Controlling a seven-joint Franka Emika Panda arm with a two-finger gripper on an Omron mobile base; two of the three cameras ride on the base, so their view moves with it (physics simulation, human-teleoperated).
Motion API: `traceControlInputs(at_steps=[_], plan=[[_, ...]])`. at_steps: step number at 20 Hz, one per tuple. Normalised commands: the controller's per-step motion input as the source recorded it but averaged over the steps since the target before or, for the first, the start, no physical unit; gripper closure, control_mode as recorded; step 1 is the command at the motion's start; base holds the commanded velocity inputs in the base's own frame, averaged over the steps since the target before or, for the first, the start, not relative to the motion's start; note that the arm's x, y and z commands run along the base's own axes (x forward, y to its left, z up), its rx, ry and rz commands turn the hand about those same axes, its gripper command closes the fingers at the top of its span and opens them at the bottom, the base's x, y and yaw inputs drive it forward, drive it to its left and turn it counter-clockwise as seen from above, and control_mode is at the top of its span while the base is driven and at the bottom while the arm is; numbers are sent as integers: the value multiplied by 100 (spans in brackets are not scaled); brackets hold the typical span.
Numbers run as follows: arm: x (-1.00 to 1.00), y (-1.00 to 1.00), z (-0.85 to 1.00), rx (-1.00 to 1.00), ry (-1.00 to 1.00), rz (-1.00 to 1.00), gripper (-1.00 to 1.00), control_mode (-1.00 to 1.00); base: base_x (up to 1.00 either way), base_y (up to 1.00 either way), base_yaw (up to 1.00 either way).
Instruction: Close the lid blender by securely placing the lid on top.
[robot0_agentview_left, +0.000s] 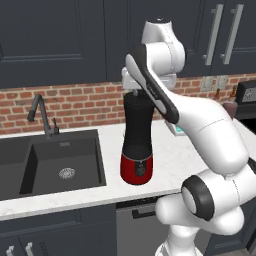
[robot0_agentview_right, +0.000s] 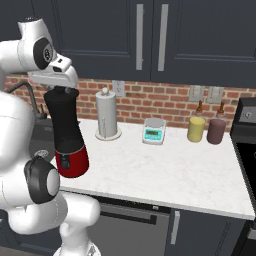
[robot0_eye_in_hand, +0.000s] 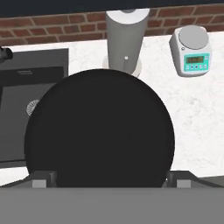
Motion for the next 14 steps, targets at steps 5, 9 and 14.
traceControlInputs(at_steps=[5,9,14], plan=[[-19,0,0,0,-8,0,-100,-100,0,0,0],[-23,0,0,0,-8,0,-100,-100,0,0,0],[-25,0,0,0,-11,0,-100,-100,0,0,0]])
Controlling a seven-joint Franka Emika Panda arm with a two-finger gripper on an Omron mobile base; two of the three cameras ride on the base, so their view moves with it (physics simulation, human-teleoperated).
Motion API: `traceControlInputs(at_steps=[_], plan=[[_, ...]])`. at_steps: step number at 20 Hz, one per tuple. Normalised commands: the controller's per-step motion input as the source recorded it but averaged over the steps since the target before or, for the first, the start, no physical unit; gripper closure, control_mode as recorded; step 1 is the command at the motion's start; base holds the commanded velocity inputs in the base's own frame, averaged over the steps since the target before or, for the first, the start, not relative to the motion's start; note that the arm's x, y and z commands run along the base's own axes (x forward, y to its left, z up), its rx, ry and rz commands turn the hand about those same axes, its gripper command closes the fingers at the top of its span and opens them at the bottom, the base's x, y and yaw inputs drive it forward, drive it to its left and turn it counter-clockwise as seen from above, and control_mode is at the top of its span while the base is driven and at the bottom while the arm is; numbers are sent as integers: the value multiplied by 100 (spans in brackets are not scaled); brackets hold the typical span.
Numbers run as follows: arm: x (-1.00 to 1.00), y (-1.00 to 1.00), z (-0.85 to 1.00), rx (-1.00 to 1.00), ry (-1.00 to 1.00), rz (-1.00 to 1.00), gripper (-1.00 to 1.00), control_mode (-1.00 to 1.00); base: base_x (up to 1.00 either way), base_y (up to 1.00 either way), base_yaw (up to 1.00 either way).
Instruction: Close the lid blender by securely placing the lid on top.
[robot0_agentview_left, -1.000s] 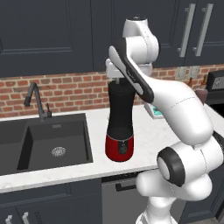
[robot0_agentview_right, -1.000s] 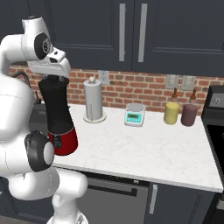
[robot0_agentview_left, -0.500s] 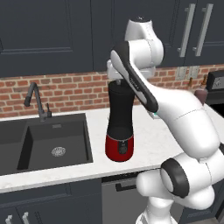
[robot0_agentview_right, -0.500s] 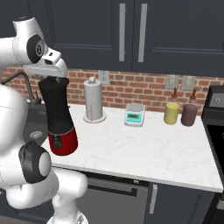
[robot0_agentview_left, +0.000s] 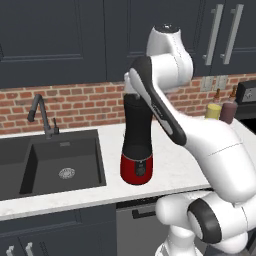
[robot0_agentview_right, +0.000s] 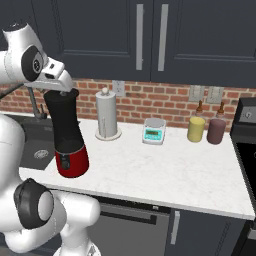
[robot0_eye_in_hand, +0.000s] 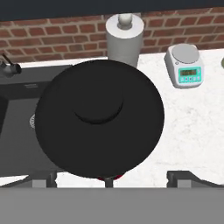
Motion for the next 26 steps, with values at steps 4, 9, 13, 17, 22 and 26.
traceControlInputs(at_steps=[4,9,13,17,22,26], plan=[[-35,0,0,0,-17,1,-100,-100,0,0,0],[-47,-6,0,0,-26,2,-100,-100,0,0,0],[-47,-40,0,11,-25,3,-100,-100,0,0,0],[-27,-51,0,22,-18,0,-100,-100,0,0,0],[-13,-43,0,23,-9,0,-100,-100,0,0,0],[-14,-29,0,16,-8,1,-100,-100,0,0,0]])
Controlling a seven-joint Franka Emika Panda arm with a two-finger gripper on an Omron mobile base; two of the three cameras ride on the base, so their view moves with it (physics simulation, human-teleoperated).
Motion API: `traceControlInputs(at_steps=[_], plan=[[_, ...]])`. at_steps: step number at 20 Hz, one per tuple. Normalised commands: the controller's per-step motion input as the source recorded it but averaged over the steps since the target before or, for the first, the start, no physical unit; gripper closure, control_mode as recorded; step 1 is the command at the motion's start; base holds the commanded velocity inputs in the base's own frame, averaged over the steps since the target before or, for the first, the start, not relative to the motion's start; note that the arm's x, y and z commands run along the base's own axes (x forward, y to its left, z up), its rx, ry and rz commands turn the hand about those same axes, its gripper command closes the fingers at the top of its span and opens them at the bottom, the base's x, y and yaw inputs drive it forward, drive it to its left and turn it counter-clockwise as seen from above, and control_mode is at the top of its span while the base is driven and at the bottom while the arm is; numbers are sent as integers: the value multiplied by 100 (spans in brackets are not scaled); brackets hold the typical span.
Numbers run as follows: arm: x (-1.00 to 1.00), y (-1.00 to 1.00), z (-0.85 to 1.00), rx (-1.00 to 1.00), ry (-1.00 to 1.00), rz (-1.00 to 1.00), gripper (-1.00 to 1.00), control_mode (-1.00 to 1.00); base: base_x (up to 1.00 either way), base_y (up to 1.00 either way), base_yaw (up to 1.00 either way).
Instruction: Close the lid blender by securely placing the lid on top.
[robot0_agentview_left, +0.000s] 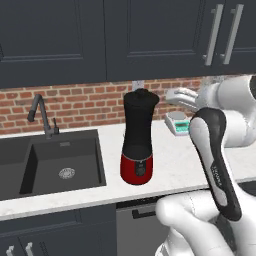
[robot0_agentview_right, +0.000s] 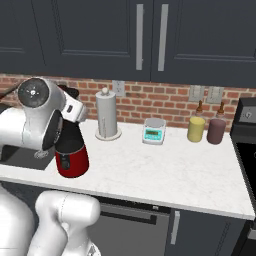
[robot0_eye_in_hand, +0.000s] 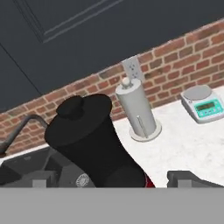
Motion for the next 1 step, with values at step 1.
traceControlInputs(at_steps=[1], plan=[[-16,-26,0,15,-8,2,-100,-100,0,0,0]])
